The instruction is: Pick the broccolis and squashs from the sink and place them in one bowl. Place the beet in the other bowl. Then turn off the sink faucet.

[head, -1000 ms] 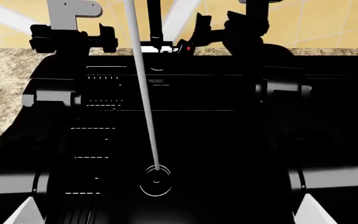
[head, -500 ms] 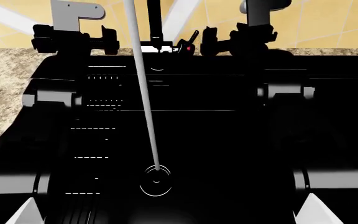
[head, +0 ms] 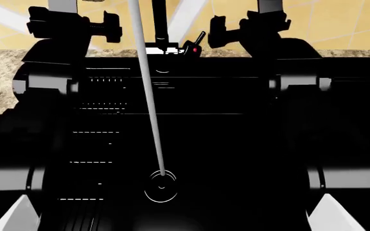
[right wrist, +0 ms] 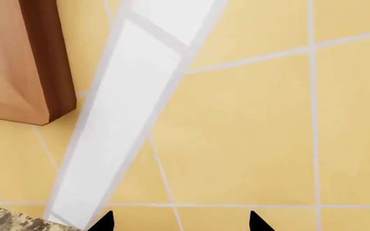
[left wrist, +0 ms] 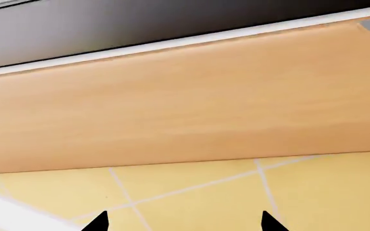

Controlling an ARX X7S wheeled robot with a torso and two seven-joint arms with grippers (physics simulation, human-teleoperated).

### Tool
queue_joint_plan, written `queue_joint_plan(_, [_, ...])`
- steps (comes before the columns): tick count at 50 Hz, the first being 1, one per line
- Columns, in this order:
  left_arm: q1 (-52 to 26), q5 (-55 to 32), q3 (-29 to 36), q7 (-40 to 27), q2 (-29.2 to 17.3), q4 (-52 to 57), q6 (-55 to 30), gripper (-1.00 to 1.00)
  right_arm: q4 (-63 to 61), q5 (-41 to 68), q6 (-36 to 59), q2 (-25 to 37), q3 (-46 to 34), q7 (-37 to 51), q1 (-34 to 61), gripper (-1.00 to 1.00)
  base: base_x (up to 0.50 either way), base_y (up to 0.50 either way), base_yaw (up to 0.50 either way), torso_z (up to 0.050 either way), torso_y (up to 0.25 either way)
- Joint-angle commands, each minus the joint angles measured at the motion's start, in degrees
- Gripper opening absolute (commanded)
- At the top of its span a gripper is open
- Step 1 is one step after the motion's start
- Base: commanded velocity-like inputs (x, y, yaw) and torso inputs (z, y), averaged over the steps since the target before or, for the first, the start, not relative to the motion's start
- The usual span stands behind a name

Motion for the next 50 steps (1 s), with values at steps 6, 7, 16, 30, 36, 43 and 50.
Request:
queue_joint_plan(6, [-1.53, 0.24, 0.17, 0.62, -0.17, -0.03, -1.64, 1.0, 0.0, -0.15, 0.2, -0.09, -1.53, 0.57, 2.11, 1.0, 0.0, 0.0, 0.0, 0.0, 0.0])
queue_joint_plan(7, [-1.6, 0.37, 0.36, 0.45, -0.18, -0.03, -1.74, 1.0, 0.0, -0.12, 0.23, -0.11, -1.6, 0.55, 2.16, 1.0, 0.0, 0.0, 0.0, 0.0, 0.0])
queue_joint_plan(16, [-1.91, 0.28, 1.0, 0.53, -0.44, -0.03, -1.99, 1.0, 0.0, 0.05, 0.32, -0.09, -1.85, 0.75, 2.5, 1.0, 0.0, 0.0, 0.0, -0.007, -0.222])
queue_joint_plan(30, [-1.69, -0.25, -0.47, 0.33, -0.61, -0.03, -1.02, 1.0, 0.0, 0.02, 0.05, 0.33, -1.78, 1.58, 2.38, 1.0, 0.0, 0.0, 0.0, -0.003, -0.098])
queue_joint_plan(36, [-1.2, 0.05, -0.37, -0.44, -1.01, -0.03, -0.67, 1.0, 0.0, 0.31, -0.52, 0.52, -0.75, 1.78, 1.65, 1.0, 0.0, 0.0, 0.0, 0.0, 0.0])
queue_joint_plan(43, [-1.1, -0.17, -1.11, -0.79, -1.52, -0.03, -0.11, 1.0, 0.0, 0.55, -0.54, 0.22, 1.14, 0.59, 1.27, 1.0, 0.0, 0.0, 0.0, 0.0, 0.0])
queue_joint_plan(50, [-0.92, -0.07, -1.26, -0.06, -1.68, -0.03, -0.26, 1.0, 0.0, 1.08, 1.18, -0.06, 4.58, -0.04, 1.71, 1.0, 0.0, 0.0, 0.0, 0.0, 0.0])
